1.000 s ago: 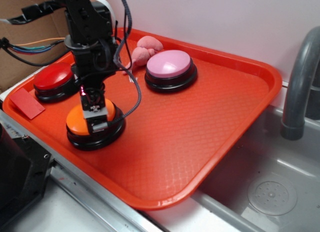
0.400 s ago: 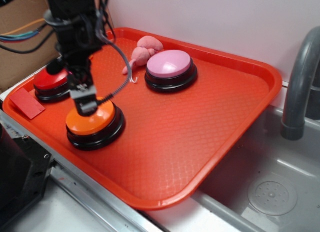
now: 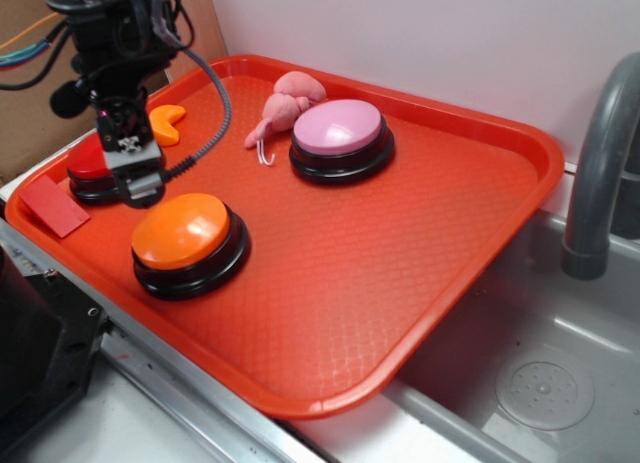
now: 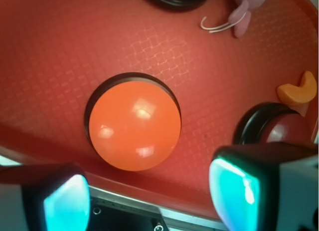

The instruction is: Push the orange button.

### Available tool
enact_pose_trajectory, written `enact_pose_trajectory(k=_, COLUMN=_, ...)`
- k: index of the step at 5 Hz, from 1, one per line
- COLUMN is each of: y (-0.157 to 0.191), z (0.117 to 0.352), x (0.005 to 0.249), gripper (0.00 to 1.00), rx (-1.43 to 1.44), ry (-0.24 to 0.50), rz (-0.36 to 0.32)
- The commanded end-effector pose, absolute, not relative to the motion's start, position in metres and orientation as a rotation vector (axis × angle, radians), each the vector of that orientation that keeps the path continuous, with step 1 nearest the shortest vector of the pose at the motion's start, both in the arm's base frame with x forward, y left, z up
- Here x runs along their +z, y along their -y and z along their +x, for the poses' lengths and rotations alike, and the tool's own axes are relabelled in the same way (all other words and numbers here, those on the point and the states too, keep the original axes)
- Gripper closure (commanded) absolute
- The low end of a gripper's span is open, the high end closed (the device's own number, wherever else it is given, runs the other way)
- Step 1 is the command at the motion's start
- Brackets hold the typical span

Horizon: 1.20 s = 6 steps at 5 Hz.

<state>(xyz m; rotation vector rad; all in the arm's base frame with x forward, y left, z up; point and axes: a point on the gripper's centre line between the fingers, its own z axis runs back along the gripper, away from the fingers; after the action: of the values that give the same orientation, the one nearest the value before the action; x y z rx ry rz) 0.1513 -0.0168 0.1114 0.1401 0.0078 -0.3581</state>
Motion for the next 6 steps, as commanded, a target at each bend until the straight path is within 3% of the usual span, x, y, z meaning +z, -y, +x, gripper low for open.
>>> enact_pose_trajectory(k=1, y=0.01, z=0.152, x=0.125, gripper=0.0, rx=-0.251, ry=0.044, rz=0.108)
enact_pose_trajectory(k=5, y=0.009, z=0.161, x=0.132, gripper=0.0, rx=-0.185, ry=0.015, rz=0.041)
enact_pose_trajectory(k=6, y=0.009, z=0.171, x=0.139, gripper=0.0, rx=-0.225, ry=-0.026, rz=0.055)
